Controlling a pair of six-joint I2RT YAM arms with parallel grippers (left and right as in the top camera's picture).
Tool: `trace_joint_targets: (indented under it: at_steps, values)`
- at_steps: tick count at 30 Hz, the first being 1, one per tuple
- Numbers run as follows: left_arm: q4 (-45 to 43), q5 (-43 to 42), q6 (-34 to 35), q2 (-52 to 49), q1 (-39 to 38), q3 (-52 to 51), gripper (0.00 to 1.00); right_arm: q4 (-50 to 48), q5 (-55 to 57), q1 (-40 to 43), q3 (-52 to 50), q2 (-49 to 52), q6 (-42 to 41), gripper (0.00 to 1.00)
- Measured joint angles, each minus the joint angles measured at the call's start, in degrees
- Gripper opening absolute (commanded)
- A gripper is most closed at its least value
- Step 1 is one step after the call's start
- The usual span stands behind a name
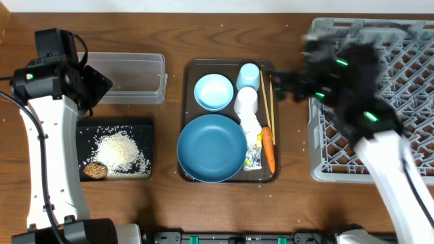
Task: Sort waste into correct bins and load items into the dishwasher rack
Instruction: 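Move the right gripper over the pink cup and grip it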
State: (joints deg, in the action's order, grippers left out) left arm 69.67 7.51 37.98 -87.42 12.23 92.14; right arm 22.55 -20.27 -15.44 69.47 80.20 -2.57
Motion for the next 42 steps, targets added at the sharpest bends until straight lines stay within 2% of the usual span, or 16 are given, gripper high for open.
trace_joint_targets:
  at_steps: [7, 13, 18, 25, 35, 42]
  values:
    - [-0.1, 0.0, 0.0, 0.0, 0.0, 0.0, 0.98, -8.5, 2.9, -9.1, 0.8, 17.3, 1.3, 0.99]
    - [0.0, 0.0, 0.0, 0.0, 0.0, 0.0, 0.98, -8.1, 11.9, -10.7, 0.8, 23.9, -5.2, 0.99]
    - [0.0, 0.0, 0.0, 0.0, 0.0, 0.0, 0.98, -5.0, 17.3, -10.7, 0.8, 25.4, -7.7, 0.99]
    - [0.0, 0.0, 0.0, 0.0, 0.0, 0.0, 0.98, -0.9, 19.0, -10.8, 0.9, 25.4, -12.2, 0.99]
    - [0.0, 0.0, 0.0, 0.0, 0.0, 0.0, 0.98, -1.5, 18.6, -13.7, 1.0, 25.6, -13.6, 0.99]
    - [0.0, 0.0, 0.0, 0.0, 0.0, 0.0, 0.98, -1.6, 22.6, -14.3, 1.0, 27.8, -13.6, 0.99]
